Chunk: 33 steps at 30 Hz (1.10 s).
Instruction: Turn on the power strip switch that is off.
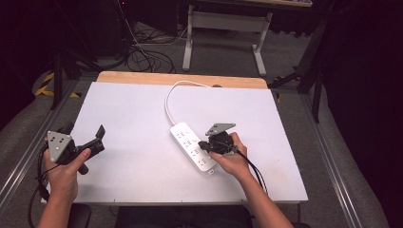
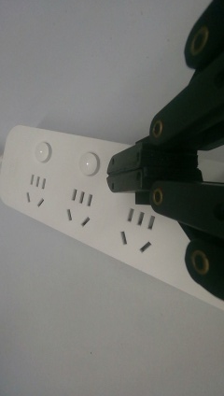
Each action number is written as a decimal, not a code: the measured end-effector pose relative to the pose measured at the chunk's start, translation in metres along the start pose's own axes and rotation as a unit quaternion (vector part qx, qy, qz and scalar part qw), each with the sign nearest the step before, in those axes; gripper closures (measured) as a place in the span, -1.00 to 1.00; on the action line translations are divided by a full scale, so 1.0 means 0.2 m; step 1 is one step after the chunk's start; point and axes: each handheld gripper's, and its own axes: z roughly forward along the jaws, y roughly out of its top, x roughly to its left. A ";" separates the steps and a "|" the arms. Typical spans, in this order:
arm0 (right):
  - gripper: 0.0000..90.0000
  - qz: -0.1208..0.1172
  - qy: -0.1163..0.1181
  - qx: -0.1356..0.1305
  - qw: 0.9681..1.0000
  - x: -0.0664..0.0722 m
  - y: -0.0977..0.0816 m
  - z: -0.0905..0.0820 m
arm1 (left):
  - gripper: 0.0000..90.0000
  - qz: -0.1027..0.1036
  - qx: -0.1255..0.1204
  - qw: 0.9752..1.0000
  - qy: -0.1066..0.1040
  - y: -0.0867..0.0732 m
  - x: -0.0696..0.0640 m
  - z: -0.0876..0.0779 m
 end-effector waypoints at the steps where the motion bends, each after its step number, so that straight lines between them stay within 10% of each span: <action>1: 1.00 0.001 0.001 0.001 1.000 0.00 0.00 0.00 | -0.92 0.000 0.000 1.000 0.000 0.00 0.00 0.00; 16: 1.00 0.035 0.001 0.019 0.999 -0.01 0.01 0.01 | -0.92 -0.002 0.002 1.000 0.005 0.00 0.01 -0.01; 33: 1.00 0.020 -0.013 0.015 1.000 0.02 0.00 0.01 | -0.92 -0.005 0.005 1.000 0.002 -0.01 0.01 -0.01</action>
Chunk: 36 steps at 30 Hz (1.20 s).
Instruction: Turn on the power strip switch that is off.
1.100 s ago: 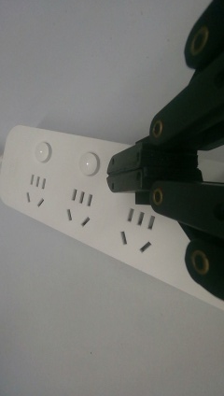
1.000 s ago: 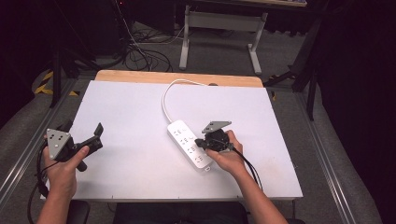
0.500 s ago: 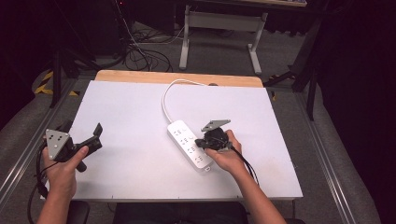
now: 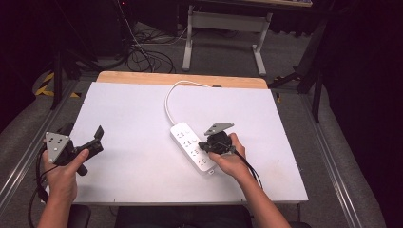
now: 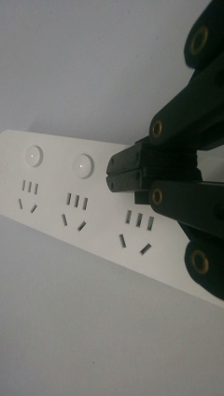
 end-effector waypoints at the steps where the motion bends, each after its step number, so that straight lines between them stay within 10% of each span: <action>1: 1.00 -0.002 -0.003 0.001 1.000 0.00 0.00 0.00 | -0.92 0.000 0.000 1.000 -0.002 0.00 0.00 0.00; 36: 1.00 -0.007 -0.016 0.000 1.000 0.04 0.00 -0.02 | -0.92 -0.006 0.000 1.000 -0.010 0.01 0.00 0.02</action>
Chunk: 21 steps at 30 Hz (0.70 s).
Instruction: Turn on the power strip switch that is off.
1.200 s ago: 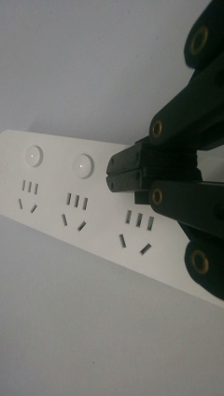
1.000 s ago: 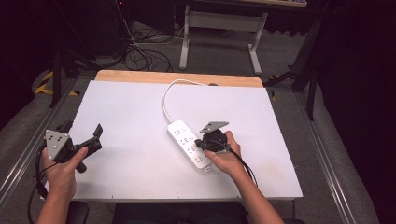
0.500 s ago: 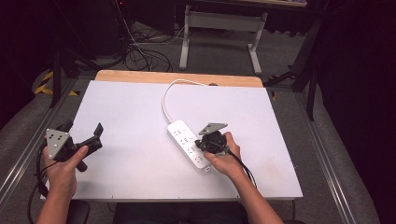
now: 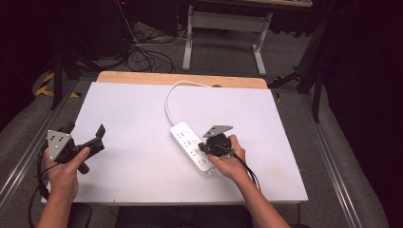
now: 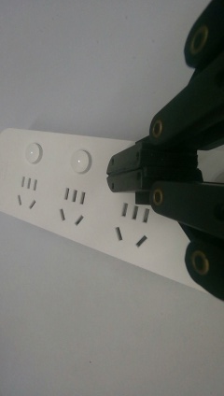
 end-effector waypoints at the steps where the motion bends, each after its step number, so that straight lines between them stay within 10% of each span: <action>1: 1.00 0.000 0.000 0.000 1.000 0.00 0.00 0.00 | -0.92 0.000 -0.001 1.000 0.001 0.00 0.00 0.00; 21: 1.00 0.031 -0.014 -0.083 0.996 -0.06 0.01 -0.12 | -0.92 -0.001 0.001 1.000 0.003 0.00 0.02 0.00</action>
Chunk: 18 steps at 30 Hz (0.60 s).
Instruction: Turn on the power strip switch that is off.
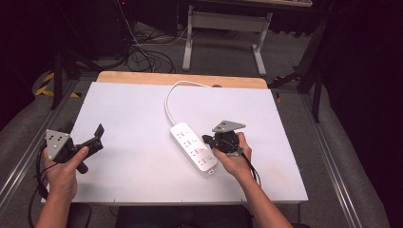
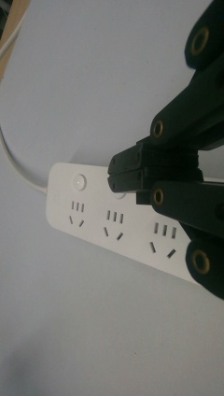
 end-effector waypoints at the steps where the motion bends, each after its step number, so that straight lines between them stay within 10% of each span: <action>1: 1.00 0.001 -0.001 -0.004 1.000 -0.01 0.00 -0.01 | -0.92 -0.001 0.000 1.000 -0.001 0.00 0.00 0.00; 18: 1.00 0.011 0.001 -0.109 0.994 -0.08 0.02 -0.24 | -0.92 0.000 0.000 1.000 0.002 0.00 0.00 -0.01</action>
